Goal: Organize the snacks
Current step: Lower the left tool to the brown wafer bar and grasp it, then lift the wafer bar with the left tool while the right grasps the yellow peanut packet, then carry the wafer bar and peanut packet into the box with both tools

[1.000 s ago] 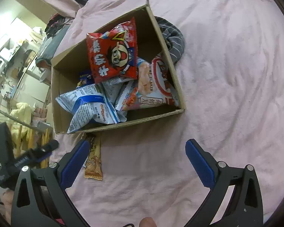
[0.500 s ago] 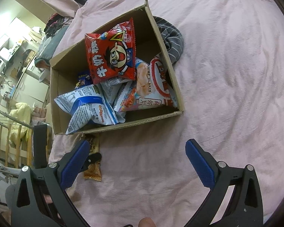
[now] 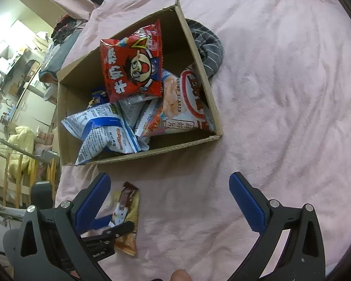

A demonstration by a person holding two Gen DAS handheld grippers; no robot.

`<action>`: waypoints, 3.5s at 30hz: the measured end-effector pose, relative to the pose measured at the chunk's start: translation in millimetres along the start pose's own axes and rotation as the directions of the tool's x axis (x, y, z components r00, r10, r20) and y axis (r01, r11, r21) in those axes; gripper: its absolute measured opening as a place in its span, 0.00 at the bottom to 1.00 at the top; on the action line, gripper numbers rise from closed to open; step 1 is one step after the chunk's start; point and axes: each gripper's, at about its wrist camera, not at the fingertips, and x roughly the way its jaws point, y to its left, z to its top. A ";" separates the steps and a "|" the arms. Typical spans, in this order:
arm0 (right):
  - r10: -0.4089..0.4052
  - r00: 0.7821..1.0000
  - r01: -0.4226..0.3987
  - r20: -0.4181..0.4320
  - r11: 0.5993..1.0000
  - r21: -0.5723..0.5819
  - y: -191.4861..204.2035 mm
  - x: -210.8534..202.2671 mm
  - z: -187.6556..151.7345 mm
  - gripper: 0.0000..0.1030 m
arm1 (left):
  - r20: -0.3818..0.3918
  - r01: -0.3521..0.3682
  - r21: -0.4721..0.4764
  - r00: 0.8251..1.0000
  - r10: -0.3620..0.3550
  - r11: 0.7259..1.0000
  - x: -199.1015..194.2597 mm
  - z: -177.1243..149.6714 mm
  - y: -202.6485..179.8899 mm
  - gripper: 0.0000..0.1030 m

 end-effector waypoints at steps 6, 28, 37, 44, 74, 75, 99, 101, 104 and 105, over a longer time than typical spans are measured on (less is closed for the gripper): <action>-0.005 1.000 0.005 -0.004 1.000 -0.018 2.7 1.9 -0.2 1.00 | 0.101 0.000 -0.006 0.995 0.001 1.000 -22.2 7.1 0.0 0.44; 0.014 0.993 -0.022 -0.117 0.998 -0.064 36.8 26.1 -9.3 1.00 | 0.137 0.003 -0.016 0.991 -0.001 1.000 -42.2 2.0 22.7 0.14; -0.050 0.950 -0.017 -0.309 0.978 -0.208 95.1 86.9 -39.0 0.99 | 0.161 -0.040 -0.127 0.985 0.060 0.991 -63.4 -13.1 80.1 0.14; -0.162 0.902 0.018 -0.400 0.940 -0.339 114.0 120.1 -72.9 0.79 | 0.192 -0.038 -0.169 0.979 0.071 0.985 -78.0 -22.1 102.7 0.14; 0.040 0.999 -0.035 0.003 0.923 -0.382 78.5 -11.8 -42.8 0.42 | 0.342 -0.026 -0.093 0.938 0.057 0.995 -109.7 -27.5 41.6 0.14; 0.039 0.998 -0.015 0.056 0.923 -0.384 79.4 -21.5 -36.4 0.42 | 0.358 -0.021 -0.097 0.932 0.055 0.995 -116.6 -24.0 42.5 0.14; 0.118 0.976 -0.063 0.185 0.958 -0.279 74.3 -11.0 69.6 0.42 | 0.526 -0.089 -0.047 0.845 0.100 0.995 -148.8 104.3 21.2 0.14; 0.092 0.981 -0.039 0.173 0.956 -0.291 72.2 -1.9 66.6 0.42 | 0.525 -0.090 -0.041 0.845 0.098 0.995 -139.1 109.4 22.3 0.14; 0.101 0.985 -0.057 0.141 0.955 -0.291 72.0 10.2 68.3 0.42 | 0.525 -0.102 -0.037 0.844 0.106 0.994 -127.9 116.3 24.0 0.14; 0.098 0.986 -0.055 0.135 0.954 -0.294 73.5 13.6 68.7 0.42 | 0.524 -0.099 -0.040 0.845 0.105 0.994 -125.8 118.7 24.7 0.14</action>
